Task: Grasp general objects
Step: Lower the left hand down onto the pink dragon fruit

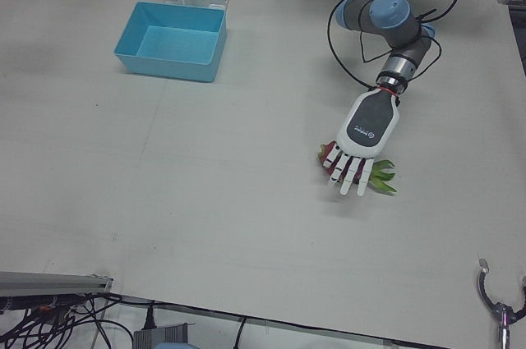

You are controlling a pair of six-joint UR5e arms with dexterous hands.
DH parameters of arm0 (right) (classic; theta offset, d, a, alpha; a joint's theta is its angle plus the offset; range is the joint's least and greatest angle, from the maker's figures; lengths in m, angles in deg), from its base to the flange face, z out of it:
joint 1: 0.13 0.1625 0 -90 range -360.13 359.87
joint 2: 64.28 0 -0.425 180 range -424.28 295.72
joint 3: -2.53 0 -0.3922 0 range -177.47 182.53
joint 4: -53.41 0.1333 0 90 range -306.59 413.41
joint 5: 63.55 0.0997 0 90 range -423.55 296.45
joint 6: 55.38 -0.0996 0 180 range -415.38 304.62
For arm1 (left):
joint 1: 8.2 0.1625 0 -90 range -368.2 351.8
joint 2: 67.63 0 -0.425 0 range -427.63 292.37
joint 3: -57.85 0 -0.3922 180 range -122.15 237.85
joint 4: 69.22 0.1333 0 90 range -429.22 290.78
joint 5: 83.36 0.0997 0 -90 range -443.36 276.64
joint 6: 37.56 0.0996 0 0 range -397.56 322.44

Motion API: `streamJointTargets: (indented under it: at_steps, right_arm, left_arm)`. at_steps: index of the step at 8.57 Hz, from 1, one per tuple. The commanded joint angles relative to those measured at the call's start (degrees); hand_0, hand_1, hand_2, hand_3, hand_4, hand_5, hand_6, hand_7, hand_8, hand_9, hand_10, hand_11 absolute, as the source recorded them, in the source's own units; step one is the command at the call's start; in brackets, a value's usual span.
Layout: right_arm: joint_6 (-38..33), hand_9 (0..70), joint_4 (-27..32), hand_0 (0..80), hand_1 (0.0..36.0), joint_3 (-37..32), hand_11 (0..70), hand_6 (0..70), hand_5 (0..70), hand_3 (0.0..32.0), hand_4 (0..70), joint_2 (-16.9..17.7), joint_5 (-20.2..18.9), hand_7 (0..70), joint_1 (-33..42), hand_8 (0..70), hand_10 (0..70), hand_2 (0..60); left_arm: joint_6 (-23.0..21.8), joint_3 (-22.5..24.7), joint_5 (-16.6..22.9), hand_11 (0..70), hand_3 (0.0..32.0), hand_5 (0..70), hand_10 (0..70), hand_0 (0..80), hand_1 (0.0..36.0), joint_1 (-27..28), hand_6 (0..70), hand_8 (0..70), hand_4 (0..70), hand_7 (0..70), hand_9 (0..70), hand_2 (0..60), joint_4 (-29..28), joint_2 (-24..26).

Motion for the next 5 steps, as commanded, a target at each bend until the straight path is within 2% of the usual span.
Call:
streamJointTargets:
  at_steps: [1,2,3,4,5]
  right_arm:
    - [0.0,0.0,0.0,0.0,0.0,0.0,0.0,0.0,0.0,0.0,0.0,0.0,0.0,0.0,0.0,0.0,0.0,0.0]
    - [0.0,0.0,0.0,0.0,0.0,0.0,0.0,0.0,0.0,0.0,0.0,0.0,0.0,0.0,0.0,0.0,0.0,0.0]
    - [0.0,0.0,0.0,0.0,0.0,0.0,0.0,0.0,0.0,0.0,0.0,0.0,0.0,0.0,0.0,0.0,0.0,0.0]
    - [0.0,0.0,0.0,0.0,0.0,0.0,0.0,0.0,0.0,0.0,0.0,0.0,0.0,0.0,0.0,0.0,0.0,0.0]
    - [0.0,0.0,0.0,0.0,0.0,0.0,0.0,0.0,0.0,0.0,0.0,0.0,0.0,0.0,0.0,0.0,0.0,0.0]
  left_arm:
    - [1.0,-0.8,-0.2,0.0,8.6,45.3,0.0,80.0,36.0,0.7,0.0,0.0,0.0,32.5,5.1,60.0,0.0,0.4]
    - [1.0,-1.0,-0.2,0.0,8.6,44.8,0.0,80.0,36.0,0.7,0.0,0.0,0.0,32.7,5.1,60.0,-0.1,0.5]
    - [1.0,-1.8,-0.2,0.0,7.8,49.2,0.0,80.0,36.0,0.7,0.0,0.0,0.0,34.0,5.4,60.0,-0.5,0.6]
    - [1.0,-2.0,-0.2,0.0,7.8,49.2,0.0,80.0,36.0,0.7,0.0,0.0,0.0,34.1,5.4,60.0,-0.6,0.6]
    - [1.4,-2.0,-0.2,0.0,7.0,54.4,0.0,80.0,36.0,0.8,0.0,0.0,0.0,35.7,5.7,60.0,-0.7,0.6]
